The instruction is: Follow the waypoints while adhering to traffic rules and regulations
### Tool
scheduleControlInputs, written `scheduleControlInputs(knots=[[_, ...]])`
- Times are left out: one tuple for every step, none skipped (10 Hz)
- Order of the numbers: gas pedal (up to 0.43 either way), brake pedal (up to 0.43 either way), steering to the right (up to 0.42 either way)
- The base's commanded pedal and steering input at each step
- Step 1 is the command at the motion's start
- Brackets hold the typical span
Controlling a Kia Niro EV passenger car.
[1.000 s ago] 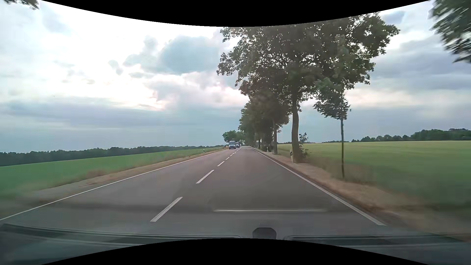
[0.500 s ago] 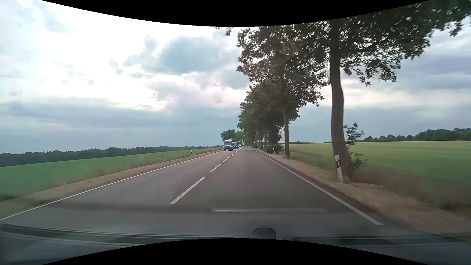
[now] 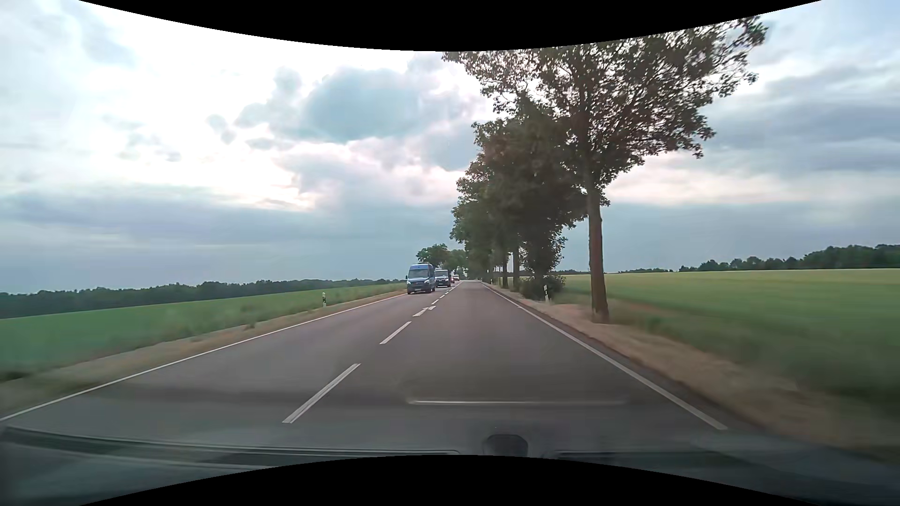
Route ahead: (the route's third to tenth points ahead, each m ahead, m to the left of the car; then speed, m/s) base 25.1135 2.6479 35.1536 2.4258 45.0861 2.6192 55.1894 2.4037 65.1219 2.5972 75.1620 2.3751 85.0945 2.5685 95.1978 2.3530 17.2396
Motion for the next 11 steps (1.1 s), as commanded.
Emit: scheduleControlInputs(knots=[[0.177, 0.000, -0.003], [0.177, 0.000, -0.003], [0.177, 0.000, -0.003], [0.177, 0.000, -0.003], [0.177, 0.000, -0.003], [0.189, 0.000, -0.003], [0.189, 0.000, -0.003], [0.189, 0.000, -0.003], [0.189, 0.000, -0.003], [0.189, 0.000, -0.003], [0.189, 0.000, -0.003]])
